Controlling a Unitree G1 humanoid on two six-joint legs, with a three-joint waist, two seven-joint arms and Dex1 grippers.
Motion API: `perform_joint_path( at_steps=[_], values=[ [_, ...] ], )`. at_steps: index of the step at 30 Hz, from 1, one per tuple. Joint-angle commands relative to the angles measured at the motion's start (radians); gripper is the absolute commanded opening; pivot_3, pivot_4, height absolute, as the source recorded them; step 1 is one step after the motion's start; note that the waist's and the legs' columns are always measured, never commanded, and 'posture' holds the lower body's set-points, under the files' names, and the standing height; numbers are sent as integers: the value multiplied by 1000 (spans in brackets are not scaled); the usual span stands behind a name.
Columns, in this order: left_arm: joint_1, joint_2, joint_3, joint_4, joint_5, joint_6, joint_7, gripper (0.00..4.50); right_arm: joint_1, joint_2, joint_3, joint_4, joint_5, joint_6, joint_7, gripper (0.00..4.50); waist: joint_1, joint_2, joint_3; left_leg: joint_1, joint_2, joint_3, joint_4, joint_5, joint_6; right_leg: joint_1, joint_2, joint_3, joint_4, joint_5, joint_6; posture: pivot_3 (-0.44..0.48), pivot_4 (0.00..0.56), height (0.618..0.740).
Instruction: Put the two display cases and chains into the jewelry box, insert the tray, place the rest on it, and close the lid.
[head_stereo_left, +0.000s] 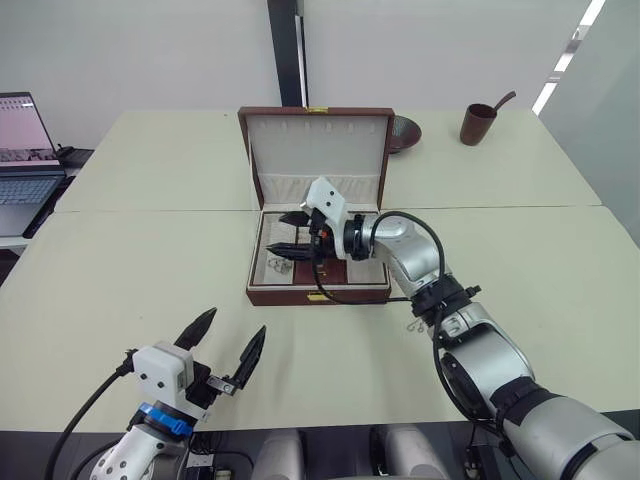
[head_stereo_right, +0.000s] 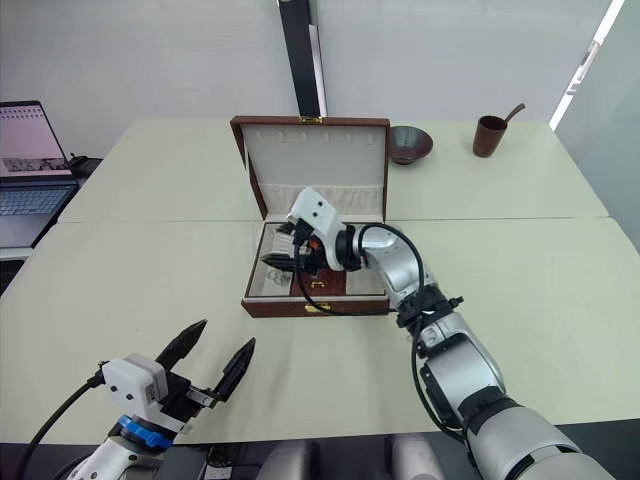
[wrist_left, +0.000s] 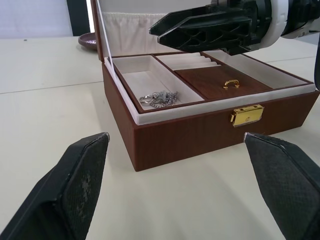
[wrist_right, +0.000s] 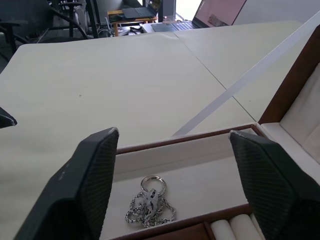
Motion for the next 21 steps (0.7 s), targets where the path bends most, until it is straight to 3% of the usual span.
perform_joint_path(
  at_steps=[1, 14, 21],
  values=[
    [-18, 27, 21, -6, -36, 11, -23, 4500, 37, -67, -67, -117, 67, 16, 51, 4467, 4, 1, 0, 0, 0, 0, 0, 0, 0, 0, 0, 0, 0, 0, 0, 0, 150, 740],
    [-173, 268, 199, 203, -138, 124, -188, 4500, 315, -450, -264, -313, 202, 61, 167, 4467, 0, 3, 3, 0, 0, -1, 0, 0, 0, 1, 1, -1, 0, 0, 0, 0, 150, 740],
    [-321, 392, 318, 430, -180, 141, -291, 4500, 499, -622, -404, -338, 246, 56, 163, 4467, 5, 3, 5, -1, -1, -1, 0, 0, 0, 1, 0, -1, 0, 0, 0, 0, 150, 740]
  ],
)
